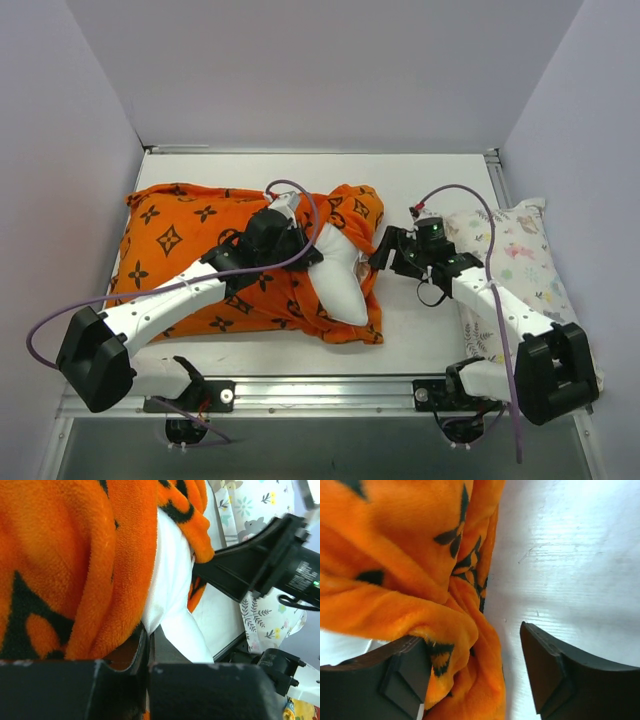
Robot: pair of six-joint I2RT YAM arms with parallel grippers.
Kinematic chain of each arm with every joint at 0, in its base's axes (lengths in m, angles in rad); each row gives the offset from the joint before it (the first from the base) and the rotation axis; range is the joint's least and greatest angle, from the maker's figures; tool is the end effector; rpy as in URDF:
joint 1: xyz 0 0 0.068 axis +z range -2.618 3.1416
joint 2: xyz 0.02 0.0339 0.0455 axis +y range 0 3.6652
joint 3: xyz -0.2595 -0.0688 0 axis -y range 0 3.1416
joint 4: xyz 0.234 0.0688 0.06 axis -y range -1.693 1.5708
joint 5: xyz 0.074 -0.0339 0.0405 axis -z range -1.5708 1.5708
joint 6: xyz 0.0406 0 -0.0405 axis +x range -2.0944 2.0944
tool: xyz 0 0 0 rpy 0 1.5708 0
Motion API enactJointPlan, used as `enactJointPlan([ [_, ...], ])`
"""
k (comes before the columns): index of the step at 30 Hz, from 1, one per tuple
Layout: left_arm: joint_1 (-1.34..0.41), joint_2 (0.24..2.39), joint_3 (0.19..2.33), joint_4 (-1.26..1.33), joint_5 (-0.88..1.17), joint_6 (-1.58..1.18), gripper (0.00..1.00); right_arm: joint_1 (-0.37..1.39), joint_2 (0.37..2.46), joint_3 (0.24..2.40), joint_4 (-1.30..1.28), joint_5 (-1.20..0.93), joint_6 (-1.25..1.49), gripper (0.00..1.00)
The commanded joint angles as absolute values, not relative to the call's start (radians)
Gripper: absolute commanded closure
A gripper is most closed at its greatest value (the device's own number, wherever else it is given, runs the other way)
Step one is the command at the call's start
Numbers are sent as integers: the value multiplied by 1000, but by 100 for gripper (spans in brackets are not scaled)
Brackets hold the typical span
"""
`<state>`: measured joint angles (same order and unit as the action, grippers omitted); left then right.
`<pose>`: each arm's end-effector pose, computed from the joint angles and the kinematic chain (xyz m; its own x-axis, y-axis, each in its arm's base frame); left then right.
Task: Remove the pillowcase from the pillow
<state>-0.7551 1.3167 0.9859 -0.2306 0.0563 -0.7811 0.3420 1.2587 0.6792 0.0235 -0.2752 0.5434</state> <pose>0.2115 -0.2021 0.2844 -0.7815 -0.2298 -0.5800 0.2376 0.7500 -0.6173 0.2460 0.0993 0.2228 -0.7049 0.2772 -0.6529 -0.2053 0.8013 0.5619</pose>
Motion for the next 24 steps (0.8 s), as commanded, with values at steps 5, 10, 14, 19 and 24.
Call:
enactJointPlan([
  [5, -787, 1287, 953, -190, 15, -765, 100, 426, 1009, 753, -39, -182, 431, 18],
  [10, -821, 1293, 968, -213, 8, -750, 100, 606, 1122, 871, -43, -59, 330, 13],
  [14, -851, 1287, 988, -248, -14, -741, 100, 626, 1302, 975, -44, 64, 321, 14],
  [19, -920, 1235, 1000, -311, -64, -727, 100, 540, 1489, 1098, -130, 228, 376, 55],
  [24, -977, 1141, 976, -351, -115, -738, 100, 396, 1600, 1181, -173, 224, 439, 99],
])
